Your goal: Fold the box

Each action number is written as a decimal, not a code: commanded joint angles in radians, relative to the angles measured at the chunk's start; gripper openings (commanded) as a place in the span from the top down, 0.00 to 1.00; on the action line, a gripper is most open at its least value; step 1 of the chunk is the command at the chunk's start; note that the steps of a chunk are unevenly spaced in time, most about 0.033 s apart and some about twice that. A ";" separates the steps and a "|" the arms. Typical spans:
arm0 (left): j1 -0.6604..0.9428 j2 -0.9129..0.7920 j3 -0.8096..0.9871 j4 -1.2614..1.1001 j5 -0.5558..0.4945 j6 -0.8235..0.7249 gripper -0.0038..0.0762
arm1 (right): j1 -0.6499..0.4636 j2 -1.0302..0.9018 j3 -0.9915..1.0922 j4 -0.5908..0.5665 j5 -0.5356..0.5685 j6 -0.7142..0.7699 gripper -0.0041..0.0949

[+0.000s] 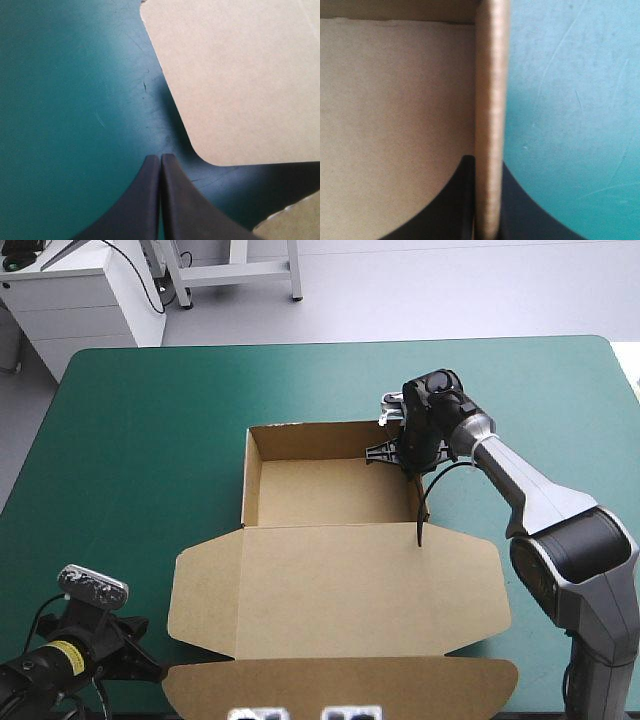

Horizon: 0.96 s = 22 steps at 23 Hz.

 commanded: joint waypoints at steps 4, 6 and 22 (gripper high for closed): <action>-0.004 0.006 -0.025 -0.012 -0.057 -0.008 0.96 | -0.093 -0.125 -0.022 -0.089 0.030 -0.011 0.98; -0.004 0.006 -0.025 -0.012 -0.057 -0.008 0.96 | -0.161 -0.154 -0.022 -0.085 0.030 -0.020 0.98; -0.004 0.006 -0.025 -0.022 -0.057 -0.008 0.96 | -1.046 -0.160 -0.020 0.029 0.030 -0.174 0.98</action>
